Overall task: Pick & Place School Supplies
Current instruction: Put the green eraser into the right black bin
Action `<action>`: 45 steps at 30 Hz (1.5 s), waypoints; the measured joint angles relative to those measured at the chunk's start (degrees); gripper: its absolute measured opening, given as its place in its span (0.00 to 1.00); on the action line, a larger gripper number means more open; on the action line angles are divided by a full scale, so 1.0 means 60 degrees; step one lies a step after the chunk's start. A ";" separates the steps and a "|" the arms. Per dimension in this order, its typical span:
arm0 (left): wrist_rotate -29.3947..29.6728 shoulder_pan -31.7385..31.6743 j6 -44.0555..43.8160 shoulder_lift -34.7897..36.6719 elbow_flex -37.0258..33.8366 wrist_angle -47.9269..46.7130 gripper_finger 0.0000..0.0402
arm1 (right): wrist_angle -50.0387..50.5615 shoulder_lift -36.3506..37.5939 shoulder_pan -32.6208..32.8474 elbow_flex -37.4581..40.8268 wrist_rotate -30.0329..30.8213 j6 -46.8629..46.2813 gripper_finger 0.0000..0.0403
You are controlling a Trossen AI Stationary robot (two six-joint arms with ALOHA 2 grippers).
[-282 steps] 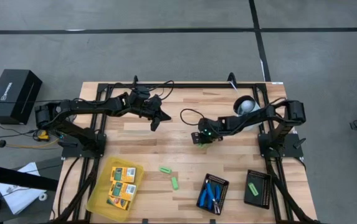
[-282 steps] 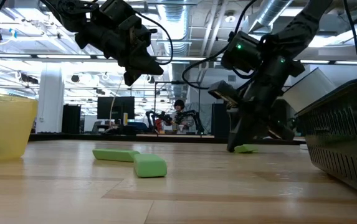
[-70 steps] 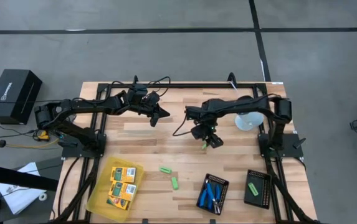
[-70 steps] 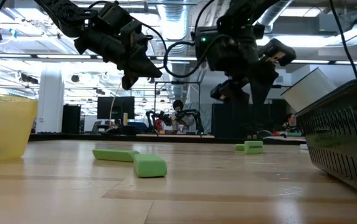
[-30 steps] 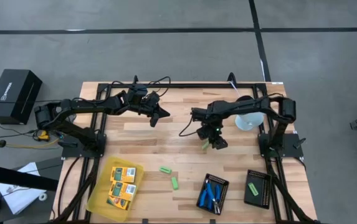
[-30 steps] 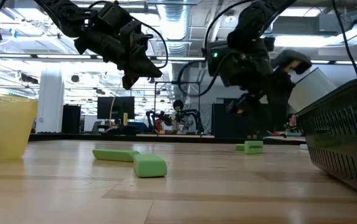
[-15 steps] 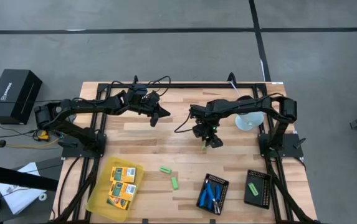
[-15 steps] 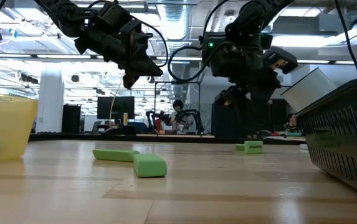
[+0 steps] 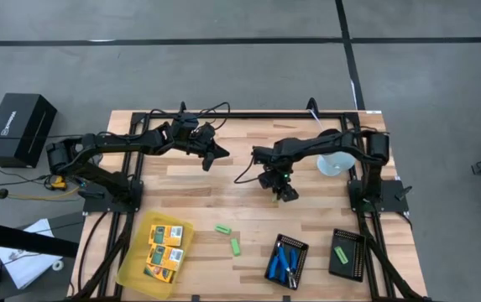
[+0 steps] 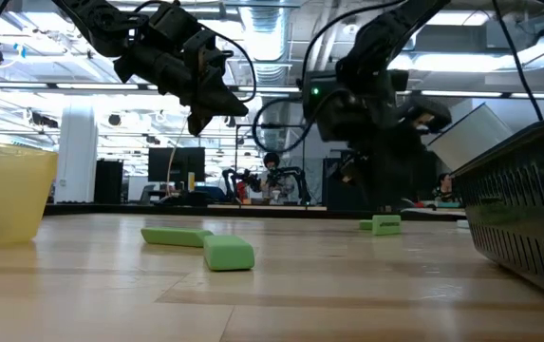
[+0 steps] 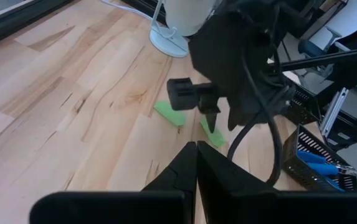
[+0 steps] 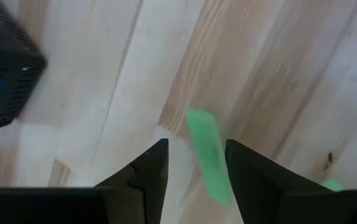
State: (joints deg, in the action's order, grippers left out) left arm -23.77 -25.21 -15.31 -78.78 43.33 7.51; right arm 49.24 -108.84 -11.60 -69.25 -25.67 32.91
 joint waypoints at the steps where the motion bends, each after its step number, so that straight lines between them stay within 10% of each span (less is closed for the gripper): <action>1: 0.0000 -0.0001 -0.0004 0.0000 0.0000 0.0000 0.01 | -0.0077 -0.0066 -0.0010 0.0000 -0.0006 0.0018 0.37; 24: 0.0036 0.0001 0.0007 0.0000 0.0000 0.0000 0.01 | -0.0985 -0.0323 -0.0102 0.0787 -0.0299 0.0090 0.33; 33: 0.0033 0.0007 0.0007 0.0000 0.0000 0.0006 0.01 | -0.1269 -0.0342 -0.0160 0.0804 -0.0073 -0.0289 0.06; 45: 0.0174 0.0007 0.0022 0.0000 0.0000 0.0174 0.01 | 0.1980 0.1051 -0.0456 0.0000 -0.0177 -0.0963 0.06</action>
State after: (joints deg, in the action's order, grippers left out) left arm -22.73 -25.17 -15.18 -78.78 43.33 8.55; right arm 61.12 -102.53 -14.33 -69.25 -26.73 27.13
